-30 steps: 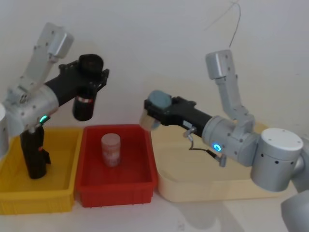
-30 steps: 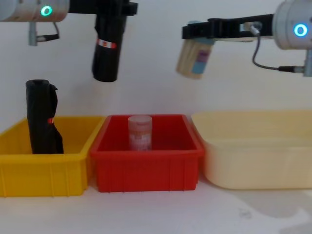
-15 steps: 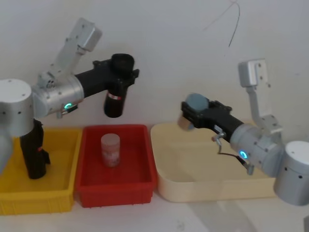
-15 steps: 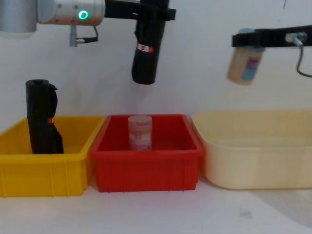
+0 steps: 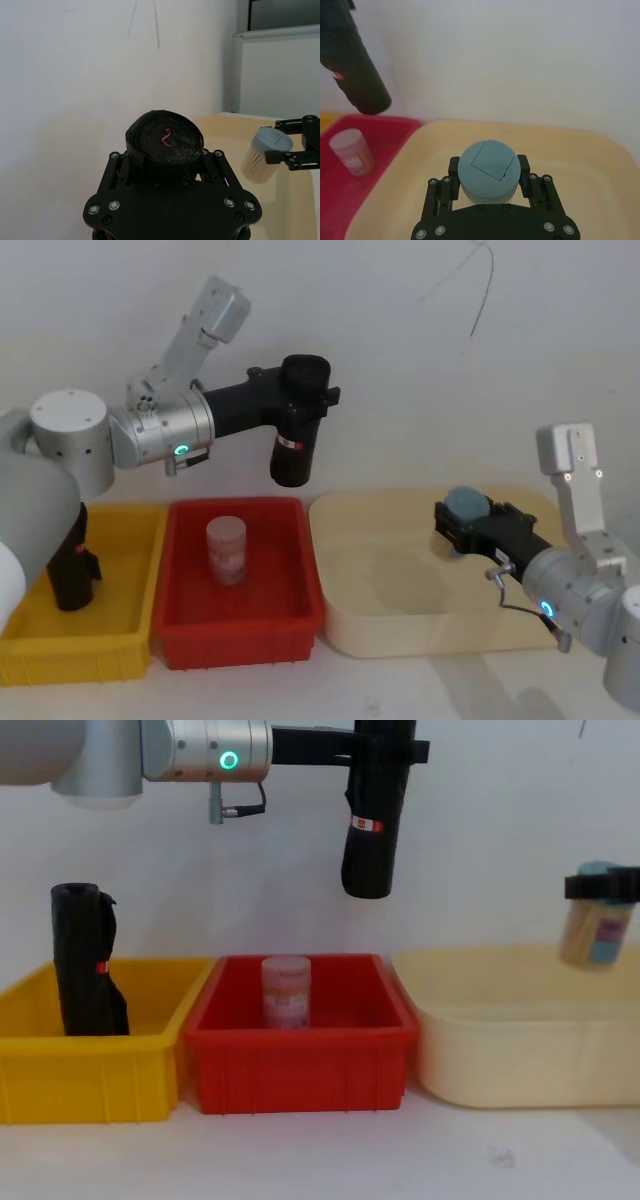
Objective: Pick up the garbage bag with the one hand and transfer it to the other hand.
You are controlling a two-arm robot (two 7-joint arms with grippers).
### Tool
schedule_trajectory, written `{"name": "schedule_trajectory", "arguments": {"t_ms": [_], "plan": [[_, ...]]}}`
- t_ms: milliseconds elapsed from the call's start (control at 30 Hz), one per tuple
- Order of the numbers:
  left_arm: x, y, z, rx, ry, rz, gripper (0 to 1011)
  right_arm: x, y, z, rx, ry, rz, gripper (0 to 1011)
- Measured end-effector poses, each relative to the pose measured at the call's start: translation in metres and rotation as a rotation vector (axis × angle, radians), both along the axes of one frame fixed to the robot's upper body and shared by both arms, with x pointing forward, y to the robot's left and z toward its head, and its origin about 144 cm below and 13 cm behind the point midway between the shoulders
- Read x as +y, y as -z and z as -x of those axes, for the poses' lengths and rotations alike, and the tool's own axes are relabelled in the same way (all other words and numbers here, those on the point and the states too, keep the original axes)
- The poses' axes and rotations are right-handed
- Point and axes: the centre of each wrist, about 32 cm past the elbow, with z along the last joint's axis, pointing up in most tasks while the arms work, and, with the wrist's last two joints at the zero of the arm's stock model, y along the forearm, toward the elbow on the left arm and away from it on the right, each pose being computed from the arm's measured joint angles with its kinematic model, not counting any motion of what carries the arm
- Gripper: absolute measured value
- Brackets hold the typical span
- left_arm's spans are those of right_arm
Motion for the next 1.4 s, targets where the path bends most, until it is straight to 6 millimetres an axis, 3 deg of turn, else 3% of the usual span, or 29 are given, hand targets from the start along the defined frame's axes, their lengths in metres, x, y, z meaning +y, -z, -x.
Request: {"name": "schedule_trajectory", "arguments": {"t_ms": [300, 733, 1400], "plan": [[-0.003, -0.002, -0.004, 0.0, 0.032, -0.001, 507, -0.007, 0.01, 0.004, 0.027, 0.009, 0.008, 663], [-0.003, -0.004, -0.006, -0.004, 0.051, -0.005, 507, -0.012, 0.017, 0.007, 0.041, 0.006, 0.01, 996], [-0.002, -0.005, -0.006, -0.006, 0.056, -0.007, 507, 0.0, 0.02, 0.016, -0.066, -0.165, -0.034, 1001]]}}
